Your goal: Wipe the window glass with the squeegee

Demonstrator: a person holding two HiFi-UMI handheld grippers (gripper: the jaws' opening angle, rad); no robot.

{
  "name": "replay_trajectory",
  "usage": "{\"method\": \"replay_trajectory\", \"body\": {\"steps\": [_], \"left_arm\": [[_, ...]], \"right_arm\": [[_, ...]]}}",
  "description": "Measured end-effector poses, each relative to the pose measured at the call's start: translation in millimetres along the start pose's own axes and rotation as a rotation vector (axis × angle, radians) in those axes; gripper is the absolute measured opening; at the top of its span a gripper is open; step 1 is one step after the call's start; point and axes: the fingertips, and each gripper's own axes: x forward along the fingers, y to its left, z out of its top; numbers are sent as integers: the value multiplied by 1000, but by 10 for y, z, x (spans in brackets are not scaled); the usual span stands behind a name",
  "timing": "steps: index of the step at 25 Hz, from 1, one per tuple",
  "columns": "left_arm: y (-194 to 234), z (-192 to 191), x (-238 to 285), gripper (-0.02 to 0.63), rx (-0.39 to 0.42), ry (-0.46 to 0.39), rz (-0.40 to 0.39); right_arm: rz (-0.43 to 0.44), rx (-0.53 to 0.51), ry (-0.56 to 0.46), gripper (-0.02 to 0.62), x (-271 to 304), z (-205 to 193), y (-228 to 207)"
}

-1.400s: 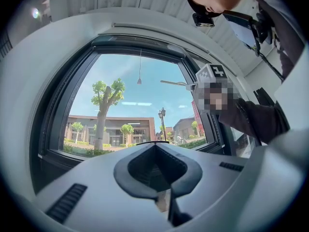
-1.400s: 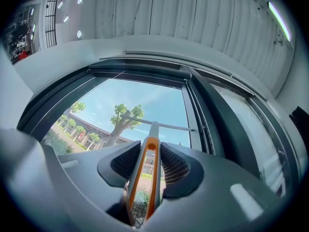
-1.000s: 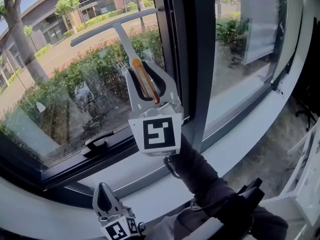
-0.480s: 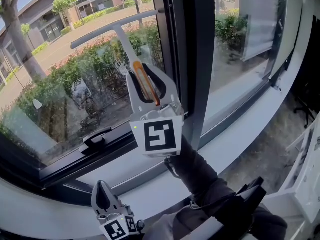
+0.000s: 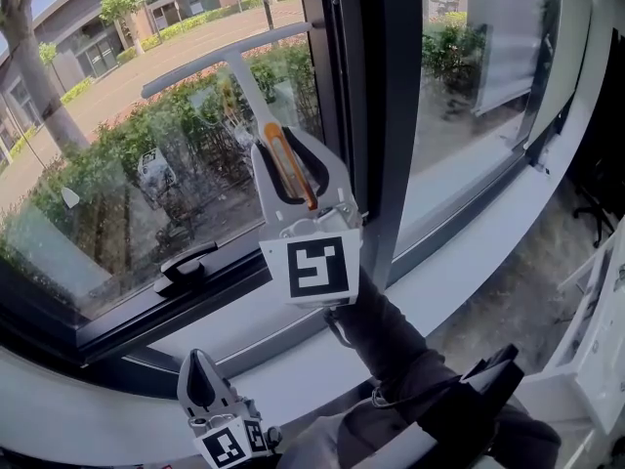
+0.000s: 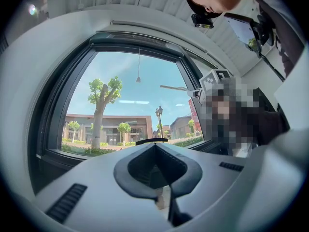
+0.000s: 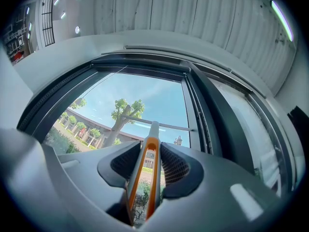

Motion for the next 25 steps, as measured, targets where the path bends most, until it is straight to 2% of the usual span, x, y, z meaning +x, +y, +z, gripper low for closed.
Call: {"method": "replay_trajectory", "body": {"steps": [25], "left_arm": [[-51,-25,-47,0,4,7,-21]], "right_arm": [[14,15,69,130,-230,-300,87]]}}
